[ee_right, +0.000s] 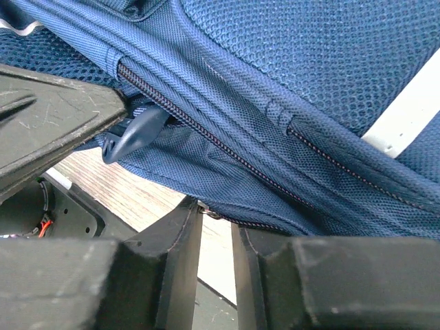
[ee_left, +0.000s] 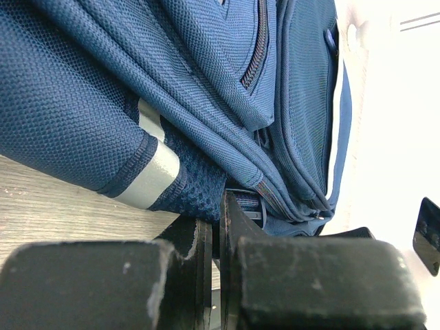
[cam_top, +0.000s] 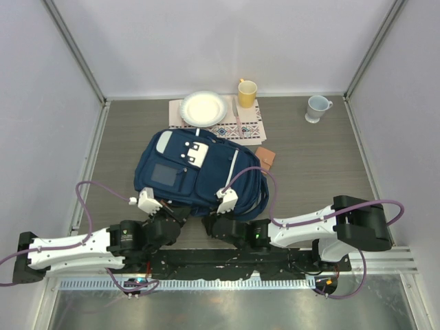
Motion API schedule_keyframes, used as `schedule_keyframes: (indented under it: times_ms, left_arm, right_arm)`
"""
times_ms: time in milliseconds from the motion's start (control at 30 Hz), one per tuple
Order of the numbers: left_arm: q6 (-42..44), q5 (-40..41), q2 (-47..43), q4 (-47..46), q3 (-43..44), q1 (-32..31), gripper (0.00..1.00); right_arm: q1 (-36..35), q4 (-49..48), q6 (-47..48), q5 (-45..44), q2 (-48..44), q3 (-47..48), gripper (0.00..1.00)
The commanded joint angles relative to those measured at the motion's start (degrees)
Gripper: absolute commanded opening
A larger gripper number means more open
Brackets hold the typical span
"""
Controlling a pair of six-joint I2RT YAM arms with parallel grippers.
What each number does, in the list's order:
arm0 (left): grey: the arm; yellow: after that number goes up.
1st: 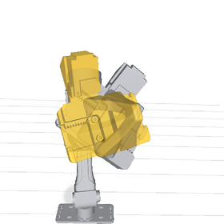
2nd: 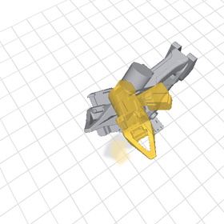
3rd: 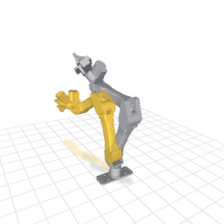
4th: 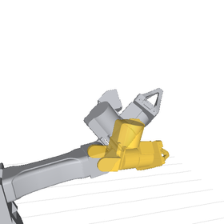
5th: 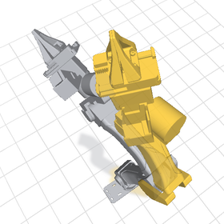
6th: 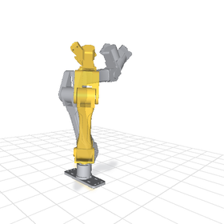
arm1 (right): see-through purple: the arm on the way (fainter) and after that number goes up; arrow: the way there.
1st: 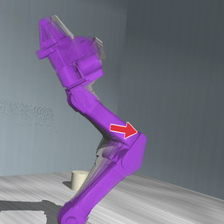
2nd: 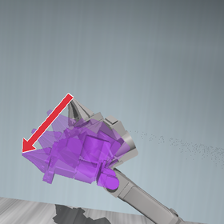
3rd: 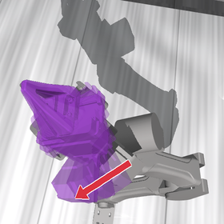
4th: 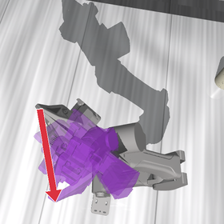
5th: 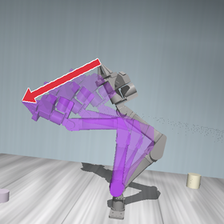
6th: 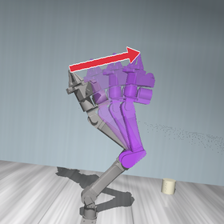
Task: Pack the student bag
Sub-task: Zip the student bag at the center of the board.
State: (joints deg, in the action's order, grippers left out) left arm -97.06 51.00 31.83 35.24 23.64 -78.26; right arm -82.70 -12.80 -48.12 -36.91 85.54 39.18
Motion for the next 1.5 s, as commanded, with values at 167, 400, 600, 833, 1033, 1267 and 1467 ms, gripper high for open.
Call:
schedule_keyframes:
  times_ms: [167,400,600,833,1033,1267,1467]
  left_arm:
    - [0.02,3.66,-2.83,-4.75,0.8,-0.23,0.0]
    - [-0.15,3.93,-3.71,-4.48,0.18,-0.23,0.0]
    - [-0.5,4.28,-4.76,-2.9,0.27,-0.23,0.0]
    - [-1.38,5.07,-6.61,-1.67,-0.44,-0.23,0.0]
    - [-2.09,6.92,-7.31,2.98,1.15,-0.23,0.0]
    - [-2.35,8.15,-10.04,6.94,1.59,-0.23,0.0]
    - [-2.52,8.06,-12.32,11.32,1.94,-0.23,0.0]
  right_arm:
    - [0.96,1.55,-1.28,-8.17,-1.69,2.39,0.42]
    - [0.96,7.34,-2.5,-12.74,0.33,6.17,0.29]
    - [0.96,9.46,-3.12,-13.98,-0.28,6.52,0.02]
    - [0.96,11.21,-1.45,-9.95,-4.67,4.86,0.01]
    - [0.87,17.7,-3.47,-8.27,-11.96,0.99,0.01]
    - [0.96,22.2,-6.11,-7.57,-20.58,-5.51,0.01]
    - [0.96,27.56,-6.11,-8.71,-26.29,-8.15,0.01]
